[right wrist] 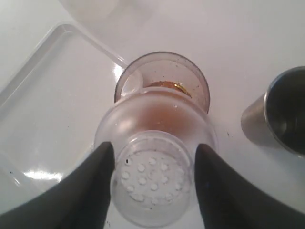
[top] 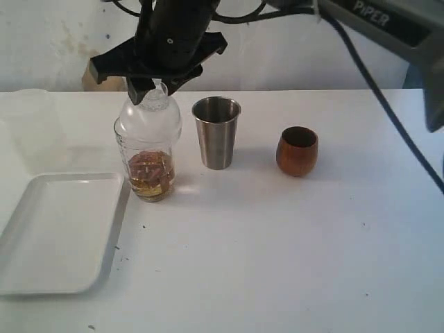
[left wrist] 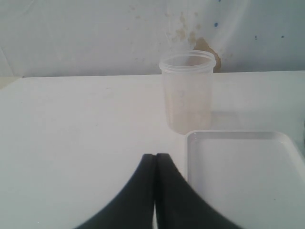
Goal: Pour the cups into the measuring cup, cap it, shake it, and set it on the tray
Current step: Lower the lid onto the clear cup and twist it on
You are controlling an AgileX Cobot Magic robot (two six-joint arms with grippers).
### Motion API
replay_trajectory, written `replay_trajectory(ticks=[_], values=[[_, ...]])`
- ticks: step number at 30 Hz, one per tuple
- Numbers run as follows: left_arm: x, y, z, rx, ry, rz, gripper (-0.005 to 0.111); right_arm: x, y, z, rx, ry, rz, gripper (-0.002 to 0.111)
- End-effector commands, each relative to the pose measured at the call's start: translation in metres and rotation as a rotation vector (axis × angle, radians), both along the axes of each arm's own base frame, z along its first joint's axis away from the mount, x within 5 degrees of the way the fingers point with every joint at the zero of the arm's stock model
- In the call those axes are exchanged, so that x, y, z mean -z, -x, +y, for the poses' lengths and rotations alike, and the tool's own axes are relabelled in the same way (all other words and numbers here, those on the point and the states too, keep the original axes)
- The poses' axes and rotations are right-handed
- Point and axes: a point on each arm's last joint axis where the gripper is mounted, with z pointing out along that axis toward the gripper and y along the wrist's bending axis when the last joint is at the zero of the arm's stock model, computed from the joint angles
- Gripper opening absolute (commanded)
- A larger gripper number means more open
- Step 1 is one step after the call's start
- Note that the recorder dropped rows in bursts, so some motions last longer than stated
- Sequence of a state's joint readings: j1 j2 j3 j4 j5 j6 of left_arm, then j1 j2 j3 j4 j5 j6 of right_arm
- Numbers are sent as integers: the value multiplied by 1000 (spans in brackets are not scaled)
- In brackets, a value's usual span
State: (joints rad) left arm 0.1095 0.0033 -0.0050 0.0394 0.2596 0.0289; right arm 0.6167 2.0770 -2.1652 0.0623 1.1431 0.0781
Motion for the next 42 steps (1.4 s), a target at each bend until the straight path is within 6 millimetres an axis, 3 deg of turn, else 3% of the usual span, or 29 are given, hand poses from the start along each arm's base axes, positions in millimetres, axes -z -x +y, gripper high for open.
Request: replay_trajectory(ticks=[1,12,42], values=[[0,0,0,1,-5,-10,0,-4,-13,2,16,-25,-49,0],[0,0,0,1,-5,-10,0,15,-24,9,21,-24,-66,0],[0,0,0,1,-5,-10,0,17,-30,12,25,-46,-110,0]])
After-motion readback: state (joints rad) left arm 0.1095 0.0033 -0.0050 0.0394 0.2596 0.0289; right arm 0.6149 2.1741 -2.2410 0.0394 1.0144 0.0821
